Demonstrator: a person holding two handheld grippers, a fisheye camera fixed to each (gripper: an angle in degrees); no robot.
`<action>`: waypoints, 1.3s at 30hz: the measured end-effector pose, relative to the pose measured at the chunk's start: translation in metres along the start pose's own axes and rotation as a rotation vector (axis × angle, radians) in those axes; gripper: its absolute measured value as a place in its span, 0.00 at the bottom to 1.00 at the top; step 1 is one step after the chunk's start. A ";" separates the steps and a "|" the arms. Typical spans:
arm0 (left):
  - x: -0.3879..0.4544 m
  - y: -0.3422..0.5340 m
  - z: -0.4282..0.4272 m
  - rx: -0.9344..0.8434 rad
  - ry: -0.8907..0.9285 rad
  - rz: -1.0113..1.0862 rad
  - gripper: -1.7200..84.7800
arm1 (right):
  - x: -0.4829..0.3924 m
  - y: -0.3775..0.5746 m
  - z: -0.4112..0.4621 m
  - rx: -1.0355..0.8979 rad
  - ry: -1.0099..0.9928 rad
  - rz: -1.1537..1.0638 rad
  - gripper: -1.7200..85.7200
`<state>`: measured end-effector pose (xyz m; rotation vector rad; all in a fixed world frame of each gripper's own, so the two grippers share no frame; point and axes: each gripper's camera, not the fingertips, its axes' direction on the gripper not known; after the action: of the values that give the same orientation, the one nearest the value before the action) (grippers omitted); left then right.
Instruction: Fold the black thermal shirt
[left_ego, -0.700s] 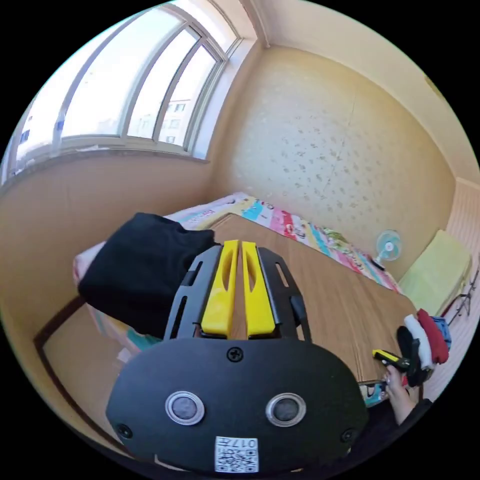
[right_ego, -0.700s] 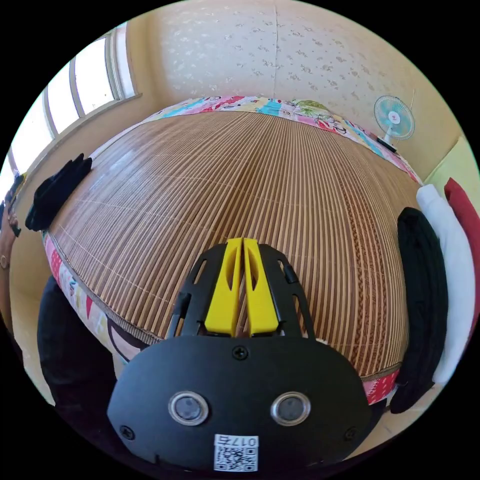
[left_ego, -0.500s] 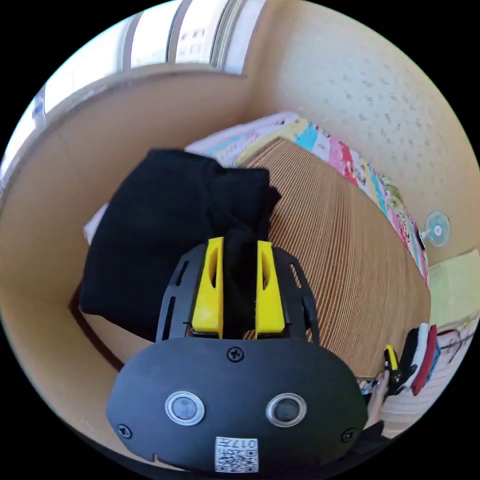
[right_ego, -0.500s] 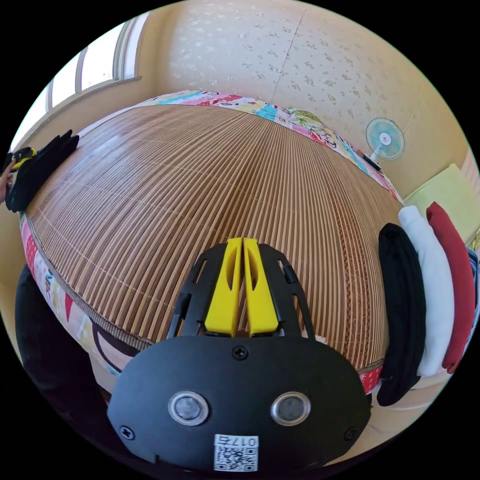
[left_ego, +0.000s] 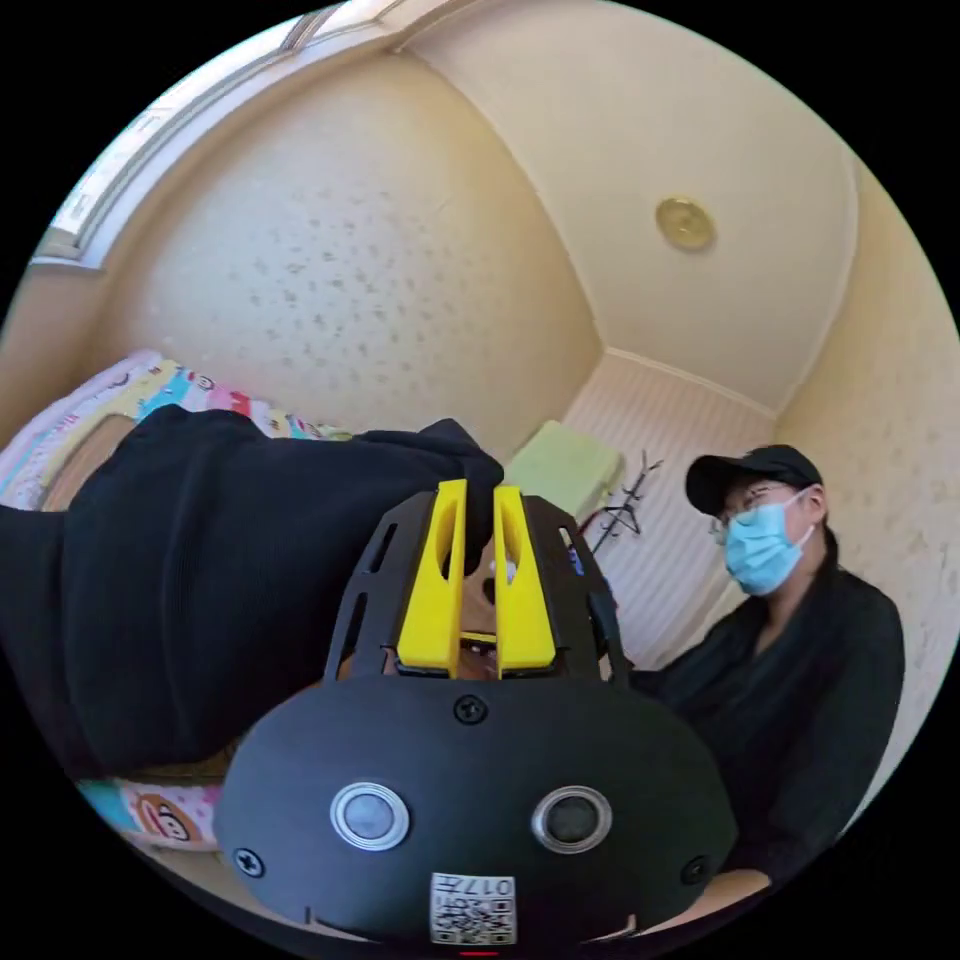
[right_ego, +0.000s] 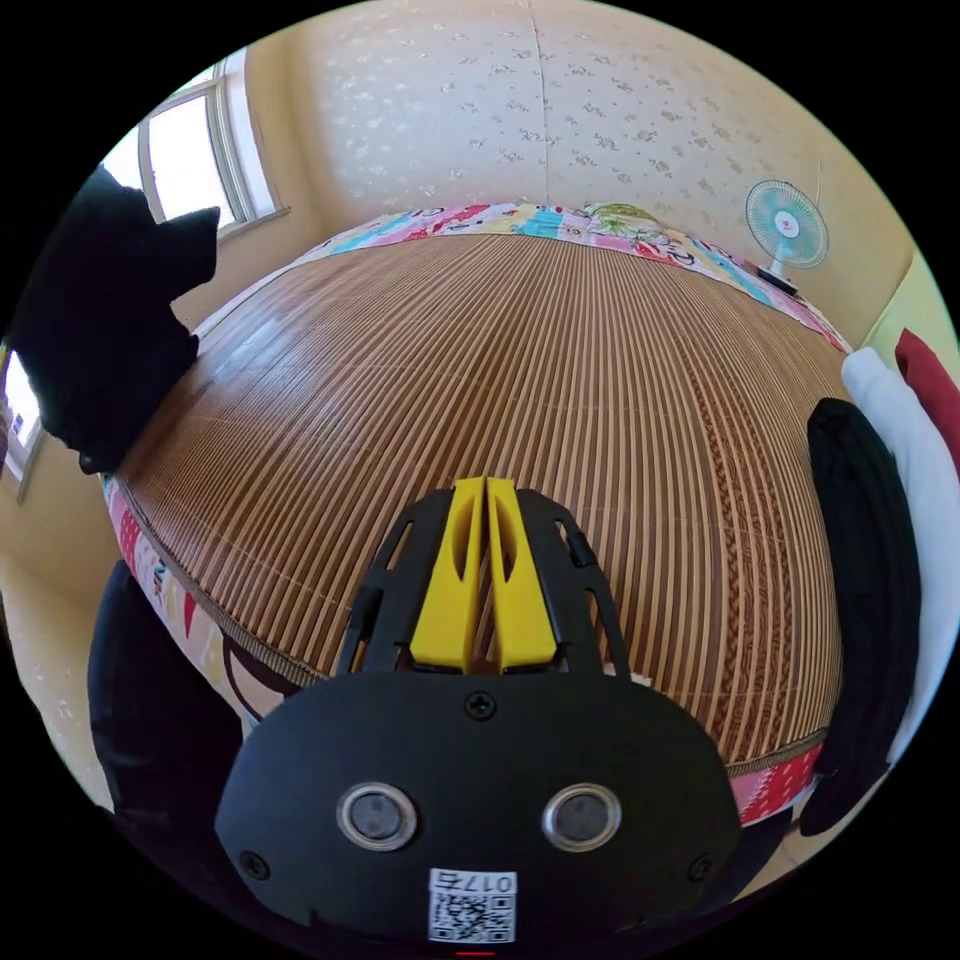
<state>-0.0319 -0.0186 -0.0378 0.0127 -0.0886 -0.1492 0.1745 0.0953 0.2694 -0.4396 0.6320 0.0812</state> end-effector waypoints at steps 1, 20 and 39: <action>-0.005 0.026 0.010 -0.054 -0.038 -0.067 0.08 | 0.002 -0.001 -0.001 0.004 -0.003 -0.001 0.02; 0.072 0.049 0.100 -0.052 -0.541 0.037 0.07 | 0.050 -0.041 -0.010 0.018 -0.075 0.028 0.02; -0.055 0.122 0.302 -0.595 -0.605 -0.232 0.05 | 0.113 -0.083 -0.033 0.036 -0.118 0.046 0.02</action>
<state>-0.0945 0.1082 0.2601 -0.6209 -0.6446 -0.4036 0.2643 -0.0006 0.2103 -0.3826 0.5268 0.1382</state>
